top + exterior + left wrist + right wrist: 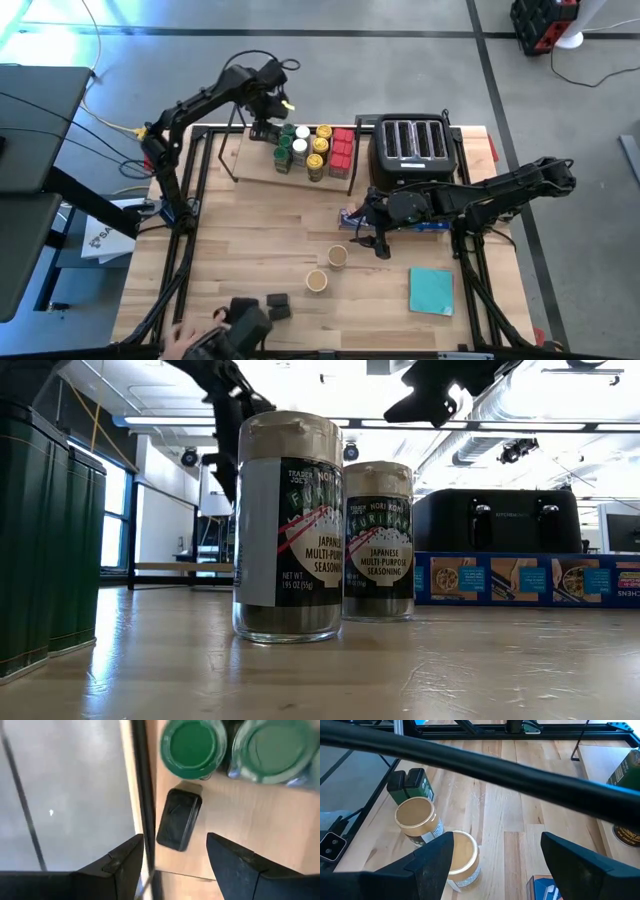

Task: Shelf spices
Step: Put the top black seasoning can on the shelf aligned with the other black seasoning cans

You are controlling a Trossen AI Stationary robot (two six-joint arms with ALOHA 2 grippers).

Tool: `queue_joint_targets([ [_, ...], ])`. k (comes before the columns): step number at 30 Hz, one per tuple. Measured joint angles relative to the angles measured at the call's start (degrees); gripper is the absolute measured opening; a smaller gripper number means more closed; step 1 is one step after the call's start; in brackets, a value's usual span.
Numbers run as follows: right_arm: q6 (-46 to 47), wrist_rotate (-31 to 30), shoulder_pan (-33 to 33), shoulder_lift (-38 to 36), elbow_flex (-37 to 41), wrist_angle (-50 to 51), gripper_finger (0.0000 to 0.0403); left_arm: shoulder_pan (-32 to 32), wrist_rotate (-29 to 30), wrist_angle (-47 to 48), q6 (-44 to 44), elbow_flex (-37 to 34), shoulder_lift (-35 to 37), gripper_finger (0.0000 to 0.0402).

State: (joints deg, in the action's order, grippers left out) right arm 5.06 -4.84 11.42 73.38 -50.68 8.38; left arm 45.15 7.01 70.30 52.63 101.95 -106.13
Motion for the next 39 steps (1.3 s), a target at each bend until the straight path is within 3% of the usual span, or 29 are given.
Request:
queue_joint_targets([
  [5, 0.5, 0.1, 0.0, 0.0, 0.0, 0.3, 0.0296, -2.6, -5.8, 3.7, -15.6, 0.0, 5.2, 0.0214],
  [10, 2.4, 0.1, 0.3, 0.0, 0.0, 1.0, 0.0296, -13.4, -7.7, 4.1, -25.9, -5.3, 13.6, 0.0206],
  [13, 2.4, -0.1, 1.3, 0.0, 0.0, 1.0, 0.0296, -23.8, -4.4, -1.8, -33.0, -12.4, 20.3, 0.0196],
  [17, 1.5, -1.5, 3.0, 0.0, 0.0, 0.7, 0.0296, -38.5, -0.5, -10.4, -49.5, -22.9, 27.6, 0.0187],
  [22, -0.1, -2.7, 4.5, 0.0, 0.0, 0.1, 0.0296, -53.3, -5.4, -24.0, -72.7, -35.2, 32.0, 0.0186],
  [25, -1.3, -2.7, 4.8, 0.0, 0.0, -0.3, 0.0296, -60.0, -8.0, -35.5, -77.4, -41.2, 31.9, 0.0186],
  [28, -2.7, -2.7, 4.8, 0.0, 0.0, -0.9, 0.0296, -64.3, -7.0, -47.0, -80.2, -45.6, 30.3, 0.0186],
  [30, -4.0, -2.7, 4.7, 0.0, 0.0, -1.3, 0.0296, -65.7, -5.9, -49.8, -82.1, -46.8, 28.9, 0.0186],
  [32, -5.5, -2.8, 4.6, 0.0, 0.0, -2.1, 0.0296, -66.5, -6.5, -46.9, -84.2, -46.3, 27.7, 0.0186],
  [35, -7.5, -2.8, 4.3, 0.0, 0.0, -3.3, 0.0296, -67.7, -8.7, -35.3, -87.7, -43.8, 26.4, 0.0186],
  [39, -9.6, -2.8, 3.9, 0.0, 0.0, -4.6, 0.0296, -71.1, -7.1, -22.2, -90.0, -38.9, 24.6, 0.0186],
])
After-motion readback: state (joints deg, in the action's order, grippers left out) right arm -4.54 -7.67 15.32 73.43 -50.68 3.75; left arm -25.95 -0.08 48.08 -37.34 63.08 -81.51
